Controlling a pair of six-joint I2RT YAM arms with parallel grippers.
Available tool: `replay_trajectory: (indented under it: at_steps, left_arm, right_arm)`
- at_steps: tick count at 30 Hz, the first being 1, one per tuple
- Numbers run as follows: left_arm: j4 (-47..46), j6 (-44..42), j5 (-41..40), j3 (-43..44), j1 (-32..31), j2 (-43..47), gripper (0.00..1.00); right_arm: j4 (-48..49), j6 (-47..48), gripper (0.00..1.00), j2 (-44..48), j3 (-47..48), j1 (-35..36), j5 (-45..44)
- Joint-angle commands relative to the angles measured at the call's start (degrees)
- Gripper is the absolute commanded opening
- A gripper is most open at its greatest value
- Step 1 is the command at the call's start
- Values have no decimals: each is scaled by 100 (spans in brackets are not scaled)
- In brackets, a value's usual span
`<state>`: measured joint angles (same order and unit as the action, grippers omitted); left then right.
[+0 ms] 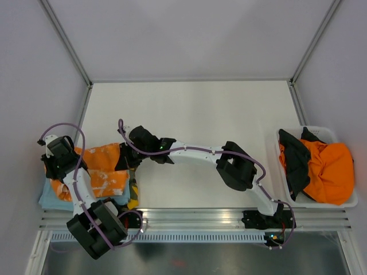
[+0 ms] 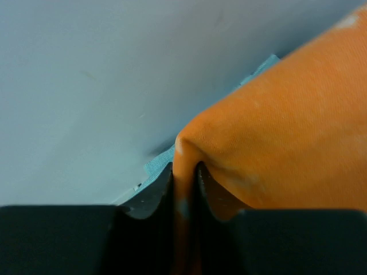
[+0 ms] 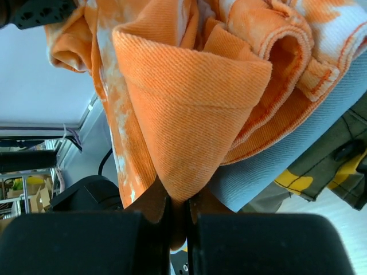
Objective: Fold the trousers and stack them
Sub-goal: Neatly place the folded trousers to the corner
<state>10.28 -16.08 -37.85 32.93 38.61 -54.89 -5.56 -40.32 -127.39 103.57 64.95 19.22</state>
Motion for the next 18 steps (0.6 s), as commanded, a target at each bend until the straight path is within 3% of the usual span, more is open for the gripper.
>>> replay_trajectory:
  at_steps: [1,2,3,4,6,10,11,13,15,18]
  left_arm:
    - [-1925,192,-1313,434,340,-118,29]
    - [-1934,262,-1331,451,340,-83,51]
    - [-1925,324,-1226,495,340,-31,85]
    - [-1664,359,-1086,713,331,31,93]
    - [-1172,578,-439,1073,270,224,100]
    - [498,781,1364,2416,-28,365,100]
    - [1014,860,2072,2603,-72,409,99]
    - [1457,1018,2753,3085,-169,628,97]
    - [1976,1359,3691,3298,-222,934,92]
    - [2144,2151,4275,3011,-372,1453,82]
  right_arm:
    - [-1676,173,0,-101,84,-290,626]
    - [-1676,173,3,-101,84,-272,653]
    - [-1685,173,6,-110,102,-263,679]
    - [-1694,191,19,-110,111,-246,688]
    - [-1773,261,27,-75,155,-211,662]
    - [-2053,708,71,223,356,-167,312]
    - [-2254,927,75,276,427,-167,214]
    - [-2405,1104,84,486,567,-167,-57]
    - [-2511,1262,86,618,742,-167,-112]
    - [-2634,1368,86,952,1006,-237,-147]
